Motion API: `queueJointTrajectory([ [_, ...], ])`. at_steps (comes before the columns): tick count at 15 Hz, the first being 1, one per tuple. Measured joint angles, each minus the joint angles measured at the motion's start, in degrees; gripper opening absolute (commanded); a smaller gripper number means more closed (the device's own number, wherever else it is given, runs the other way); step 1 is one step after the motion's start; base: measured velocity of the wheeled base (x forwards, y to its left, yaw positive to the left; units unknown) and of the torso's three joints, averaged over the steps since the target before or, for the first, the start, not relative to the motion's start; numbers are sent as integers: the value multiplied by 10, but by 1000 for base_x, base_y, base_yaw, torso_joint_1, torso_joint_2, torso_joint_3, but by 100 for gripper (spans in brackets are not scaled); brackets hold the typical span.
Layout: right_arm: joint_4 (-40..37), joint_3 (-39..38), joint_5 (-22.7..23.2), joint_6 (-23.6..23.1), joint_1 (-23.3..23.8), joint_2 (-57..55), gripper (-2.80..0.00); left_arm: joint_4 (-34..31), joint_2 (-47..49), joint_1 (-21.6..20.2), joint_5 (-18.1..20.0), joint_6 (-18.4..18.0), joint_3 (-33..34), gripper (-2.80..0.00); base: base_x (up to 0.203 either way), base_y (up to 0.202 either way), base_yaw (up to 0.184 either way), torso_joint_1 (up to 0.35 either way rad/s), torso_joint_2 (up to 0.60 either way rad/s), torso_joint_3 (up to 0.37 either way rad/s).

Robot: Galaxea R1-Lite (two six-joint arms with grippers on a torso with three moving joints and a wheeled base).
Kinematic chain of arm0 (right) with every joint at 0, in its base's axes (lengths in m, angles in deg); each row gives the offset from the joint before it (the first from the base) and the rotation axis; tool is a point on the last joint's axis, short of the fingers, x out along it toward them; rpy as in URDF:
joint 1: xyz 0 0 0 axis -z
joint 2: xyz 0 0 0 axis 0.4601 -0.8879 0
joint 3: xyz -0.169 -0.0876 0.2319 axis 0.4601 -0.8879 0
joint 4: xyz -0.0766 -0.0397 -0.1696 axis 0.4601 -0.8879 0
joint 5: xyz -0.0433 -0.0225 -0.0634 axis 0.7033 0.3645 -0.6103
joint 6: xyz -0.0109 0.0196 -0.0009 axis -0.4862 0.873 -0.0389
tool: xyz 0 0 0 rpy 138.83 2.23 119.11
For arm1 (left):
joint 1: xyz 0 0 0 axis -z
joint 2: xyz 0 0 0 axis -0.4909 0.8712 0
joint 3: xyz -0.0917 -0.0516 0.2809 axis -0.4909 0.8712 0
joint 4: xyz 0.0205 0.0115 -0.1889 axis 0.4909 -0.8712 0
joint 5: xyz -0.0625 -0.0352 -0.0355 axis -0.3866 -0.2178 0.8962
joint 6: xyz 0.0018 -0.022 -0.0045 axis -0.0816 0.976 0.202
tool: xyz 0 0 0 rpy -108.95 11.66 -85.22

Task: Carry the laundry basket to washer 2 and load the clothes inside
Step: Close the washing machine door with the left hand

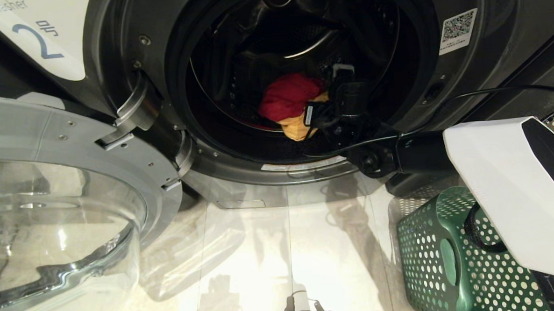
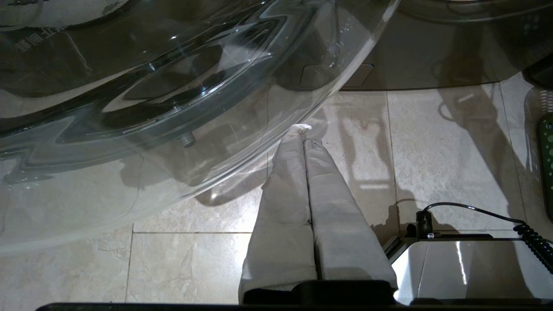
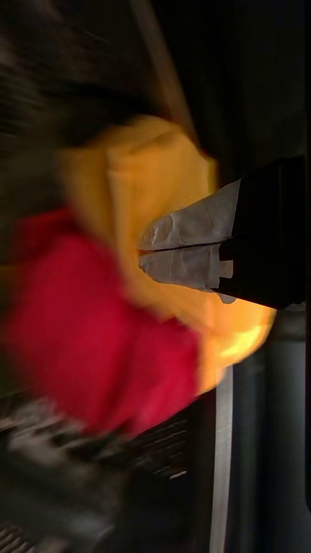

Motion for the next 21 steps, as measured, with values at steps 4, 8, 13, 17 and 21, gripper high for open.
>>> queueJointTrajectory([
  [4,63,-32,-16,-31,-15,8,-280,0,0,0,0,0,0,-280,0,0,0,0,0,0],
  [8,44,-132,-13,-31,-20,63,-280,0,0,0,0,0,0,-280,0,0,0,0,0,0],
  [13,-122,-235,16,6,-62,208,-280,0,0,0,0,0,0,-280,0,0,0,0,0,0],
  [17,-188,-451,-2,24,-127,355,-280,0,0,0,0,0,0,-280,0,0,0,0,0,0],
  [21,-237,-556,-127,33,-172,459,-280,0,0,0,0,0,0,-280,0,0,0,0,0,0],
])
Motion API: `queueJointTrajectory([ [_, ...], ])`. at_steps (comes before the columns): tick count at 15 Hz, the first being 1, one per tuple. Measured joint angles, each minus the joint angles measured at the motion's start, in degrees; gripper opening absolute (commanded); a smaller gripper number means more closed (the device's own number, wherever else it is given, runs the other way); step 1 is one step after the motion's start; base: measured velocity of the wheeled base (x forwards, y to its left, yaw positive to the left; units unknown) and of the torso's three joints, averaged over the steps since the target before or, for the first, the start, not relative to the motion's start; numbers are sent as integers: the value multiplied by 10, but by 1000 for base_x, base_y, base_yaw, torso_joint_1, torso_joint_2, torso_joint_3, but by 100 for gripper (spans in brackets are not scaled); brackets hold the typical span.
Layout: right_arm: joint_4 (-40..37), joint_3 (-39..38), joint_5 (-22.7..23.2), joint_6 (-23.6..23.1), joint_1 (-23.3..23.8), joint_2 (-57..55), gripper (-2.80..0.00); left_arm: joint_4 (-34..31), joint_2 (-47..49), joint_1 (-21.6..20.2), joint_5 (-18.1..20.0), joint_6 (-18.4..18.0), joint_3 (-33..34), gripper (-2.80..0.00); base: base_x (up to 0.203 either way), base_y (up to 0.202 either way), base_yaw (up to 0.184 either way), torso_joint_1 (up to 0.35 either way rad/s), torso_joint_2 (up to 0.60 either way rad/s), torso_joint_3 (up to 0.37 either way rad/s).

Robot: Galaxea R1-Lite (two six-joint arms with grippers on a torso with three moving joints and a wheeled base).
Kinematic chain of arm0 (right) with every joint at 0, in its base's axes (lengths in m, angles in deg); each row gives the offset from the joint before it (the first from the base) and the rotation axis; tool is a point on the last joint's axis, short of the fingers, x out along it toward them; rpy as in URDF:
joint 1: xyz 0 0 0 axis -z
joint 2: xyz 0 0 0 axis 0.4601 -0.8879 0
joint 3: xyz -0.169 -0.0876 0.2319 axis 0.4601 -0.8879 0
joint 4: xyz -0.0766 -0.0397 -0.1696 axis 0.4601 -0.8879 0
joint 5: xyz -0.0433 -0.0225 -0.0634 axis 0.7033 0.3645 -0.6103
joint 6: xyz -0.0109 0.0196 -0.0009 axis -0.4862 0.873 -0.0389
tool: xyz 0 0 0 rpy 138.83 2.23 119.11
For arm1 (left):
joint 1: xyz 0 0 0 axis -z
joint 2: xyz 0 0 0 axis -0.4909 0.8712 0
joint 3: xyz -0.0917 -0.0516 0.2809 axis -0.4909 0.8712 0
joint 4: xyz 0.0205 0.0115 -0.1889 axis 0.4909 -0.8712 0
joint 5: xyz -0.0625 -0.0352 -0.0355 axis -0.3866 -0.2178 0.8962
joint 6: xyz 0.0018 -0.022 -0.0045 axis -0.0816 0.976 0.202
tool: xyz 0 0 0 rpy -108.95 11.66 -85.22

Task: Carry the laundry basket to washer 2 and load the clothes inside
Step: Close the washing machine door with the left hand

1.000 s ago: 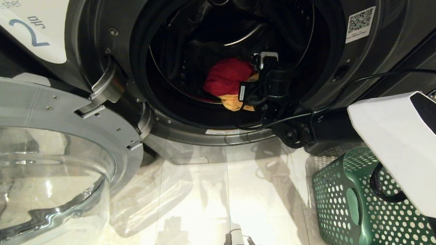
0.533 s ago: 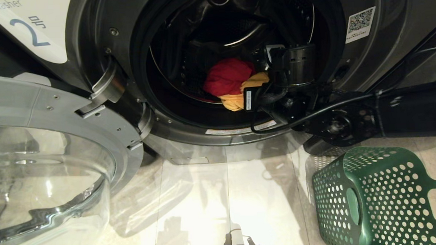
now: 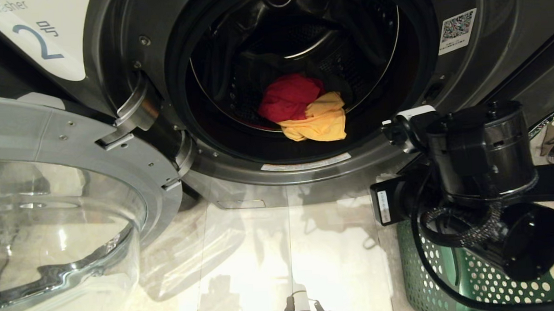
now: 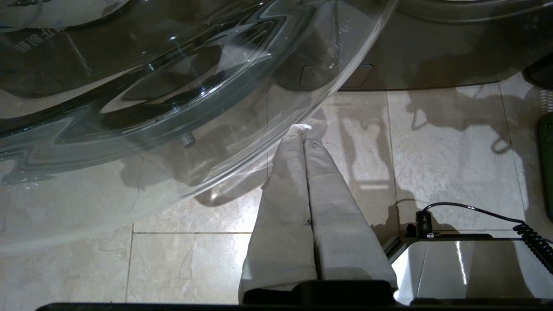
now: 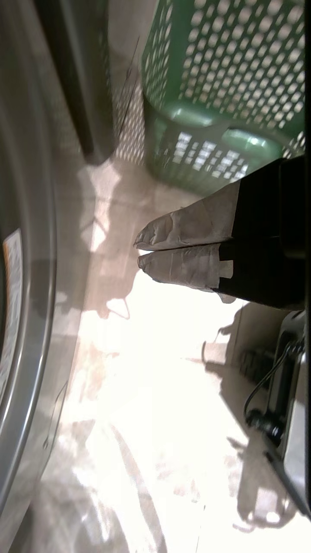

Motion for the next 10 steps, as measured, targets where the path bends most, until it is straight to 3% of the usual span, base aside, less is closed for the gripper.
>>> queueJointTrajectory([
  [2,-41,-8,11,2,-3,33,-280,0,0,0,0,0,0,-280,0,0,0,0,0,0],
  [4,-86,-17,64,12,1,73,-280,0,0,0,0,0,0,-280,0,0,0,0,0,0],
  [6,-142,-28,159,17,40,114,-280,0,0,0,0,0,0,-280,0,0,0,0,0,0],
  [10,-197,-50,374,17,174,166,-280,0,0,0,0,0,0,-280,0,0,0,0,0,0],
])
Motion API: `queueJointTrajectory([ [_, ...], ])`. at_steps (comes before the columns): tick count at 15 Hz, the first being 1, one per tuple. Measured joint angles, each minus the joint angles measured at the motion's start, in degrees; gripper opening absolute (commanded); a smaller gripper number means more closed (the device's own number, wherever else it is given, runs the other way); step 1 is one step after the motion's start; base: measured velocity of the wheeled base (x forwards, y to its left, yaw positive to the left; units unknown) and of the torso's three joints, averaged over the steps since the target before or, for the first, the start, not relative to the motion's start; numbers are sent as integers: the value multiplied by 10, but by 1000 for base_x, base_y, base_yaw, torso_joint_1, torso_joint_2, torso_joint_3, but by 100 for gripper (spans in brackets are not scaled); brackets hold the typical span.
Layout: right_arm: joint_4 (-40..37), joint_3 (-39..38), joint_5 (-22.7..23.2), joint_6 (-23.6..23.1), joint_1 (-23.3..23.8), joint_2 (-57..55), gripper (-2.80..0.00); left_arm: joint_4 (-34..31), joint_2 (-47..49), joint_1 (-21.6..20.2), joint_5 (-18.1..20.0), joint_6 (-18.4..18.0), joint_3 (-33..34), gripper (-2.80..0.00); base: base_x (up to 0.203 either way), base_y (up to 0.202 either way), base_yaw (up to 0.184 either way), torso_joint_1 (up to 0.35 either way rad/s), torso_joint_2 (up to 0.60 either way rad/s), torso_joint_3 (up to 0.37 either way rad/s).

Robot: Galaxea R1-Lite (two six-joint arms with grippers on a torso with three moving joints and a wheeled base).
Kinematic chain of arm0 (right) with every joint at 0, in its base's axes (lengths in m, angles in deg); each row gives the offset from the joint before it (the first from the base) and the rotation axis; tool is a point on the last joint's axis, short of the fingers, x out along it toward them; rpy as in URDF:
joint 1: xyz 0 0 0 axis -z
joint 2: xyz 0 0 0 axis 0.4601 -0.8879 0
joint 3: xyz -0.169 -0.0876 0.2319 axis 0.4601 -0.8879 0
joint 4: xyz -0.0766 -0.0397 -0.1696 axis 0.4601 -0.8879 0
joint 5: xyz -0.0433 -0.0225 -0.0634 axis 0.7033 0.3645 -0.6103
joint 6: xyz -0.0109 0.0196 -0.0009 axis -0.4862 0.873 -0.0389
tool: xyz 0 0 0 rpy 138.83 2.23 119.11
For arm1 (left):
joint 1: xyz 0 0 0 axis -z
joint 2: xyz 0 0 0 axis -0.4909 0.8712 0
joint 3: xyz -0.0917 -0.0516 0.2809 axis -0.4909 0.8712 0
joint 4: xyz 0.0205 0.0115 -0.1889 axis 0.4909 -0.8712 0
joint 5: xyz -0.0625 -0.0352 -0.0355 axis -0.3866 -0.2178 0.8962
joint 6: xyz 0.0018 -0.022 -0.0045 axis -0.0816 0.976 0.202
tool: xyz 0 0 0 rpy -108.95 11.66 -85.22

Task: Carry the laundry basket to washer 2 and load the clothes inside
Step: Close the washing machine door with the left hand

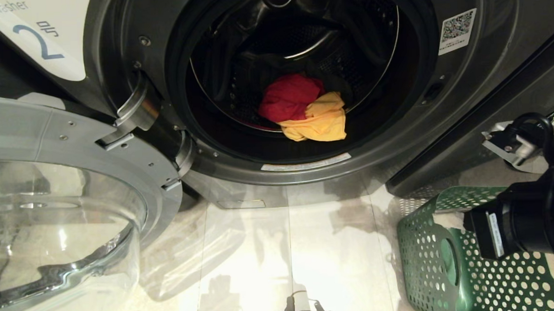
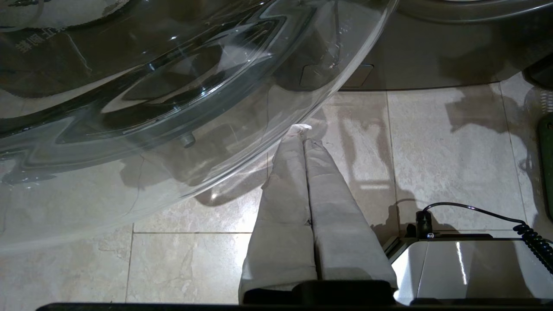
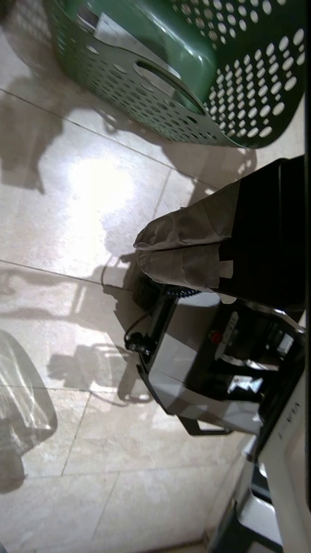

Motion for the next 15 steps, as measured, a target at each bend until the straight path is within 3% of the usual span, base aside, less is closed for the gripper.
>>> queueJointTrajectory([
  [1,-4,-10,31,1,22,10,-280,0,0,0,0,0,0,-280,0,0,0,0,0,0],
  [3,-6,-18,40,-5,61,23,-280,0,0,0,0,0,0,-280,0,0,0,0,0,0],
  [6,-14,-41,-8,-49,139,48,-280,0,0,0,0,0,0,-280,0,0,0,0,0,0],
  [8,-14,-72,-15,-83,207,86,-280,0,0,0,0,0,0,-280,0,0,0,0,0,0],
  [11,-13,-151,25,-142,288,183,-280,0,0,0,0,0,0,-280,0,0,0,0,0,0],
  [15,11,-297,48,-172,328,374,-280,0,0,0,0,0,0,-280,0,0,0,0,0,0],
])
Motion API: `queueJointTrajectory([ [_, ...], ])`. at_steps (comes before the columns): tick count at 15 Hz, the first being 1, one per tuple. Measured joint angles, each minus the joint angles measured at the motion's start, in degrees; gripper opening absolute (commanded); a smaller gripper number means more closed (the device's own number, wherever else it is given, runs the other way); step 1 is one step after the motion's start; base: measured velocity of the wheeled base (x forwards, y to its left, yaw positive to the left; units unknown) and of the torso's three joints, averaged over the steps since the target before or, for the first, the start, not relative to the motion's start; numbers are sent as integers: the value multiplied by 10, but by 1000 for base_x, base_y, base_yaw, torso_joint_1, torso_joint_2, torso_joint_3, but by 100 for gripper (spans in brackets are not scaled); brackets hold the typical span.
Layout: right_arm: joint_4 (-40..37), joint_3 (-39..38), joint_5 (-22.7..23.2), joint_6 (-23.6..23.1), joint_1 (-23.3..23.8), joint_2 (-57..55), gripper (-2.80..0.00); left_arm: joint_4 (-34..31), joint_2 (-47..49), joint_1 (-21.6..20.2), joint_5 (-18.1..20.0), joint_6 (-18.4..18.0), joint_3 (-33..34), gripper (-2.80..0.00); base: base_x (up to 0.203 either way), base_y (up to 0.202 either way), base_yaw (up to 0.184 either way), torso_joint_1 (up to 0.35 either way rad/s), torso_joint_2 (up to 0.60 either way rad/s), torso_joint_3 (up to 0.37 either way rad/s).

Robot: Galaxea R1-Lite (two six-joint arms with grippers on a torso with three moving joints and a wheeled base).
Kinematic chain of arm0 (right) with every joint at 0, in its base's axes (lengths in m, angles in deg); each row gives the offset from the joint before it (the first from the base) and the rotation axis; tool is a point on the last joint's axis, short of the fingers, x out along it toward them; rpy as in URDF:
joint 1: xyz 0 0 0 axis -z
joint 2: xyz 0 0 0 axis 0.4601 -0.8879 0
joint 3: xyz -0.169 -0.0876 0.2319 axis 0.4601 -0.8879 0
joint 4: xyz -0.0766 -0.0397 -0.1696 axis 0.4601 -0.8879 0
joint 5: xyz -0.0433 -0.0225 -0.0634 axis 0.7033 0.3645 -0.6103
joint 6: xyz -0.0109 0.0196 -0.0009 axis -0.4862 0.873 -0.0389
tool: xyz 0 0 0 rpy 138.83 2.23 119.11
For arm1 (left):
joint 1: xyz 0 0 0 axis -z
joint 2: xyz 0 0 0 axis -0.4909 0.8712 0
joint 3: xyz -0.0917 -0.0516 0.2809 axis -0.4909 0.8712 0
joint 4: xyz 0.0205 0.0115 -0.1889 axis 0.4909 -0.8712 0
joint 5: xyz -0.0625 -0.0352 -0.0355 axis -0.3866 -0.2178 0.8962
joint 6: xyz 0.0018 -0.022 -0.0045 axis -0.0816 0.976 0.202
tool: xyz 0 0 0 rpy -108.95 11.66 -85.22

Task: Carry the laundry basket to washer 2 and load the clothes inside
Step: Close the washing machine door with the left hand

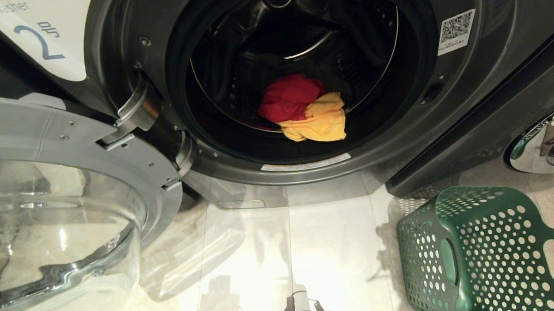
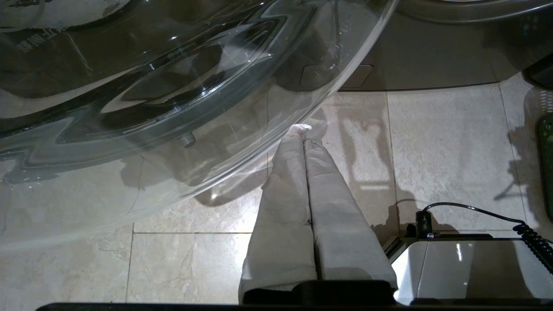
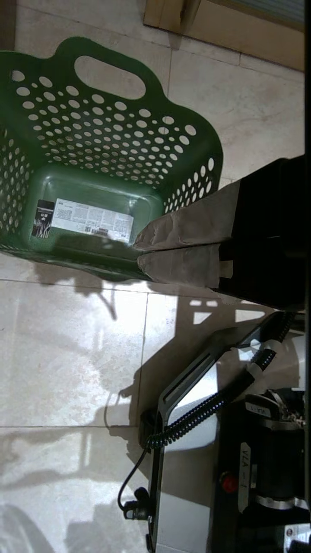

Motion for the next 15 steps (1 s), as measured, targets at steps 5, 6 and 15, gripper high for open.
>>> queueJointTrajectory([
  [5,91,-194,-2,-14,-9,215,-280,0,0,0,0,1,0,-280,0,0,0,0,0,0],
  [6,102,-207,-1,-21,-13,252,-280,0,0,0,0,1,0,-280,0,0,0,0,0,0],
  [15,119,-223,-10,12,-21,348,-280,0,0,0,0,1,0,-280,0,0,0,0,0,0],
])
